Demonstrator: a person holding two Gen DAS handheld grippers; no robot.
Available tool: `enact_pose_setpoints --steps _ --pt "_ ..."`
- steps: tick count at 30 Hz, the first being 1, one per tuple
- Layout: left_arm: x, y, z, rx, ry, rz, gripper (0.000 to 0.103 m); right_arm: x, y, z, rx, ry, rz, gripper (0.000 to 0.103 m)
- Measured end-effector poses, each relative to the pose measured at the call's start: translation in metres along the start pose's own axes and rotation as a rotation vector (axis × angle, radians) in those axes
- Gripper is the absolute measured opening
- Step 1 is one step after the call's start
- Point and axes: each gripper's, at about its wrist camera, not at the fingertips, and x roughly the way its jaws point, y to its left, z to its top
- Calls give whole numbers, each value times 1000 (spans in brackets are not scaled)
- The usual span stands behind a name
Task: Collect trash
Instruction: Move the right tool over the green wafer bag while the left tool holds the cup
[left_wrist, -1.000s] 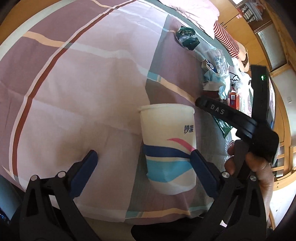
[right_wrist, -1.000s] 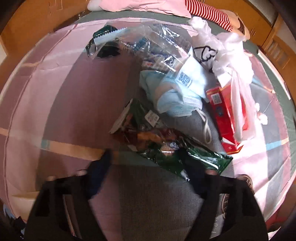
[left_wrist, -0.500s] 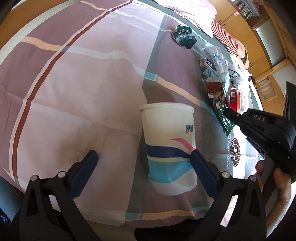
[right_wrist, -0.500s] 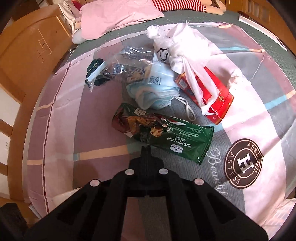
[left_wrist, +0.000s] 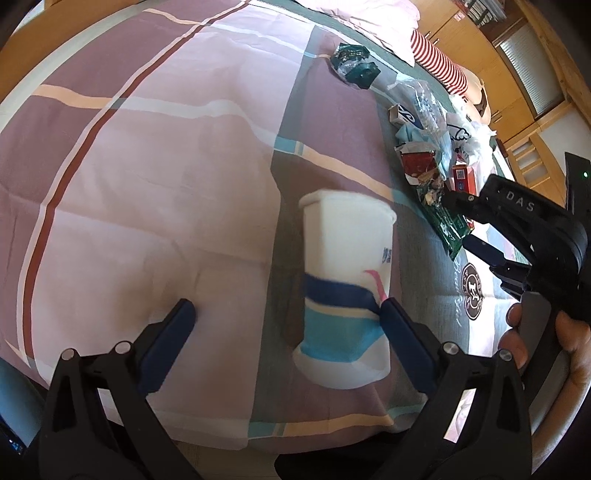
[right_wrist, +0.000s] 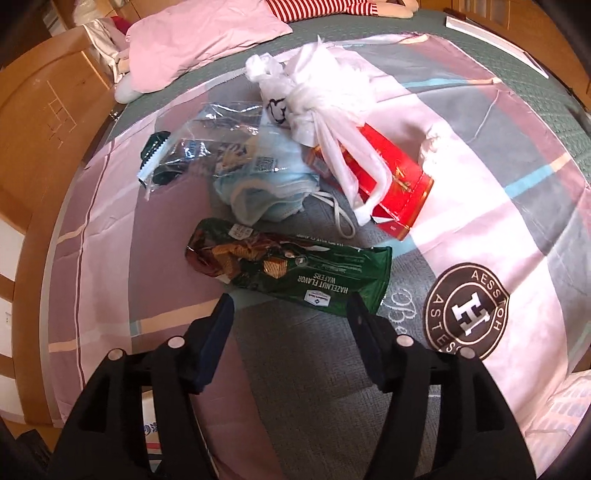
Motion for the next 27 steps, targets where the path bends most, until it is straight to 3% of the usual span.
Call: enact_pose_setpoints --steps 13,18,23,27 --pt "3 -8 -2 42 -2 14 99 6 4 -2 -2 28 -7 64" --pt "1 -12 -3 60 0 -33 81 7 3 -1 -4 29 -8 64" --pt "1 -19 -5 88 9 -54 74 9 3 -1 -2 30 -11 64" --pt "3 -20 -6 90 16 -67 73 8 3 -1 0 25 -13 64"
